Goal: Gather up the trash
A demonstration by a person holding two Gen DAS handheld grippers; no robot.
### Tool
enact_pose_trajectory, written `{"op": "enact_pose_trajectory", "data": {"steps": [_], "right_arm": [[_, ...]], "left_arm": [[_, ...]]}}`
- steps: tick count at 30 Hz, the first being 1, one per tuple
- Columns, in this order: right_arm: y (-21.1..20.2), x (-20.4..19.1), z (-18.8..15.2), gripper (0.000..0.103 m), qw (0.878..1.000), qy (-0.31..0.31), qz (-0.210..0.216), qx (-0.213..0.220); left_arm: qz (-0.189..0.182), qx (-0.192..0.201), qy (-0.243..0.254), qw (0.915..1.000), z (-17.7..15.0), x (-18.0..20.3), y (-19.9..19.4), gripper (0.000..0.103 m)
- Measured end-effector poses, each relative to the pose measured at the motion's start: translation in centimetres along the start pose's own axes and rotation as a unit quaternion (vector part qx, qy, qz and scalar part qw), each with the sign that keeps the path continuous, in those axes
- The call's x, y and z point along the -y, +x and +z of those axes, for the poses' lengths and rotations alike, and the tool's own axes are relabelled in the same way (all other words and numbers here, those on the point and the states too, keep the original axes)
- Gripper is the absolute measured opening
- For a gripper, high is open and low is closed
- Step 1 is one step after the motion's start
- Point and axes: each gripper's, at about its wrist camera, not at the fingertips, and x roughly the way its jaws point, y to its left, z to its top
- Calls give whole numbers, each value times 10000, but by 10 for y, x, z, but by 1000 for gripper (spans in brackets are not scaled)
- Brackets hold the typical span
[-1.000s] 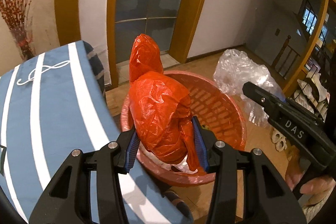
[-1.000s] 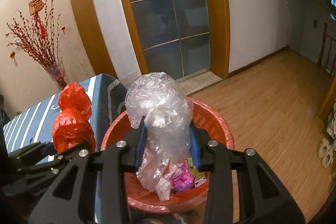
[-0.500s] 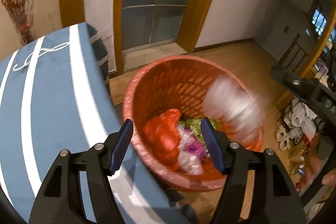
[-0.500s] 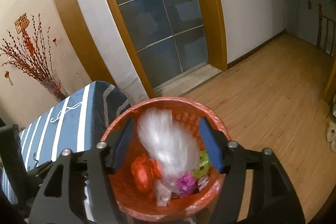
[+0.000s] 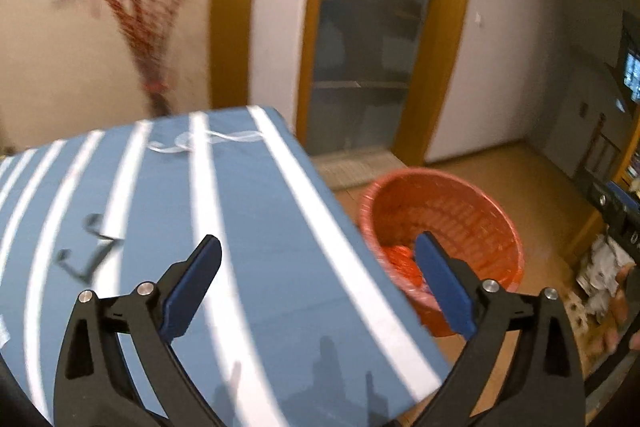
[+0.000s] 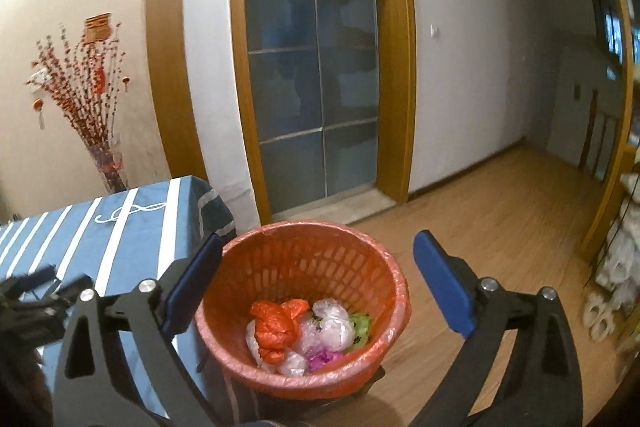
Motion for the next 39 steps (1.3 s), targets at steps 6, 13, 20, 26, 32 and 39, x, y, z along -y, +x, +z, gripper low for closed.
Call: {"op": "enact_pose_trajectory", "data": {"steps": [6, 13, 20, 26, 32, 39], "right_arm": [[-51, -38, -21, 99, 9965, -411, -648, 320], [-98, -57, -45, 99, 9988, -305, -198, 325], [-126, -73, -70, 99, 9990, -348, -101, 249], [-136, -85, -83, 99, 9980, -519, -234, 271], [-142, -87, -93, 99, 9982, -539, -191, 152], [-140, -87, -101, 99, 9985, -517, -185, 8]], "left_arm": [[900, 527, -138, 9945, -18, -19, -59, 101], [1342, 835, -168, 9873, -47, -24, -102, 101], [1438, 850, -241, 9857, -76, -20, -125, 101], [1506, 877, -140, 9846, -95, -16, -133, 101], [1434, 822, -274, 9859, -103, -19, -137, 101], [1407, 720, -396, 9866, -110, -22, -136, 101]]}}
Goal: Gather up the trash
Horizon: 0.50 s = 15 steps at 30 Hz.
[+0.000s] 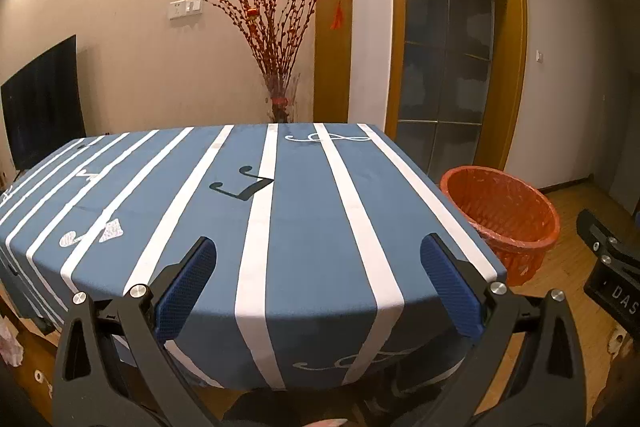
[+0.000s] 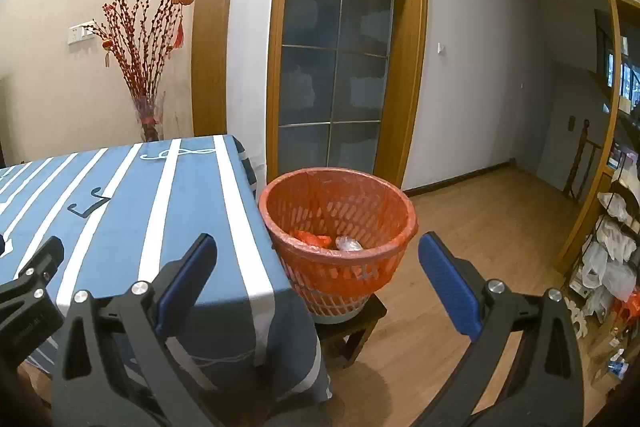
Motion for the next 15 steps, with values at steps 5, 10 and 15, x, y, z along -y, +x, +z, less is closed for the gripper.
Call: {"op": "enact_pose_trajectory", "data": {"steps": [5, 10, 15], "right_arm": [[3, 1, -3, 99, 10000, 16, -5, -63], [8, 2, -5, 99, 9999, 56, -12, -142], [10, 3, -6, 99, 9998, 53, -49, -162]], "left_arm": [[-18, -48, -47, 10000, -1, -1, 0, 101], [-31, -93, -69, 9999, -2, 0, 1, 101], [-48, -134, -59, 9999, -3, 1, 3, 101]]}}
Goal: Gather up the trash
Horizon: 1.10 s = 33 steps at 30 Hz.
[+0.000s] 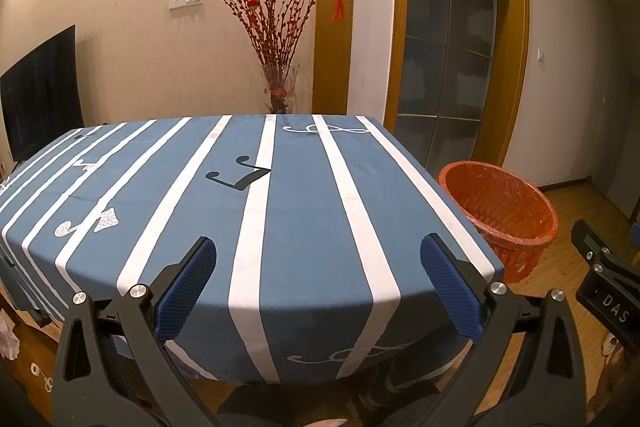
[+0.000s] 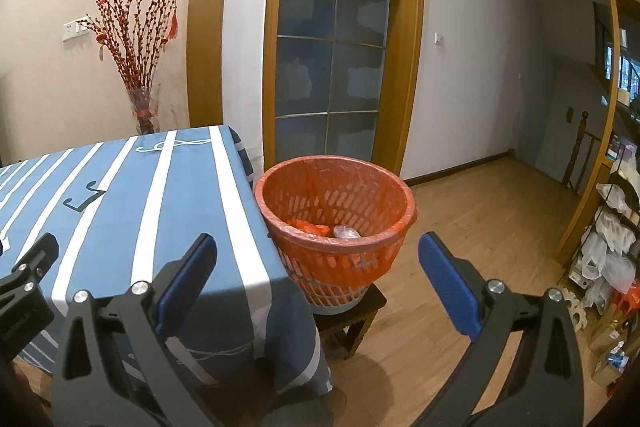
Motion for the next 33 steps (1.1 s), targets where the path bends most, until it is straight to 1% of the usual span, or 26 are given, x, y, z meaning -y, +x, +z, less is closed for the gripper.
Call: {"op": "enact_pose_trajectory", "data": {"steps": [12, 33], "right_arm": [[10, 3, -7, 99, 9998, 36, -76, -194], [10, 3, -8, 99, 9998, 41, -74, -199]], "left_arm": [[-45, -104, 17, 9999, -2, 1, 4, 101], [-52, -115, -5, 9999, -3, 3, 3, 101]]}}
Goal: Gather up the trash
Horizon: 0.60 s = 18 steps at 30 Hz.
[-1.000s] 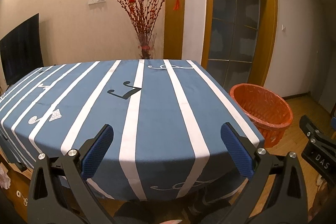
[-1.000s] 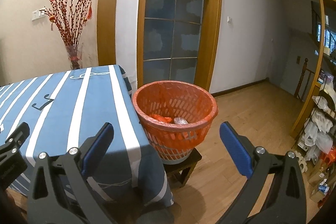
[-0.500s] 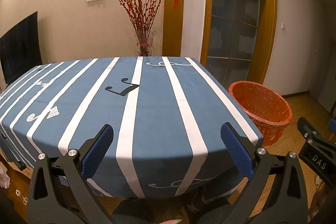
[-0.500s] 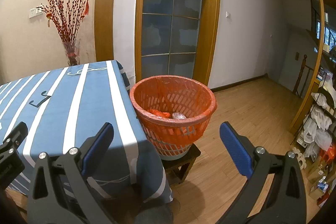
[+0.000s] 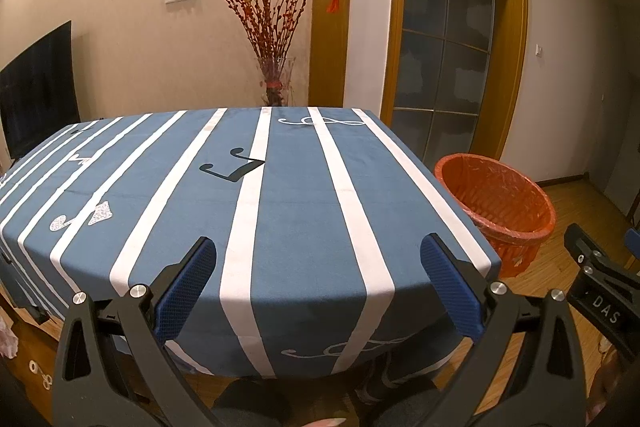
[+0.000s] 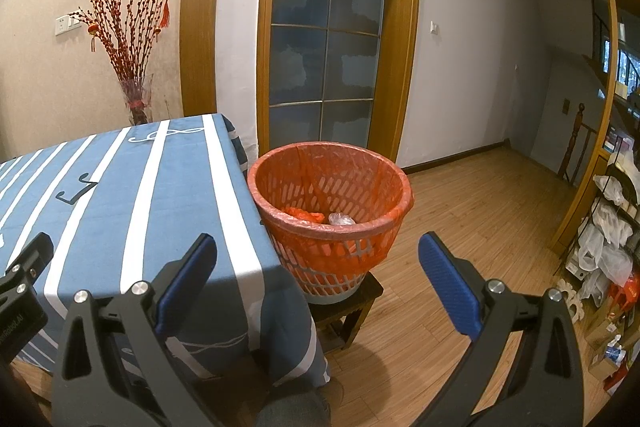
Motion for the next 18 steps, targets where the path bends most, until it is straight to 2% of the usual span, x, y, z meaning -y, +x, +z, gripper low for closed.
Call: {"op": "enact_pose_trajectory", "data": {"steps": [18], "right_arm": [[0, -2, -2, 99, 10000, 11, -4, -25]], "left_arm": [[38, 144, -69, 9999, 2, -2, -3, 101]]}}
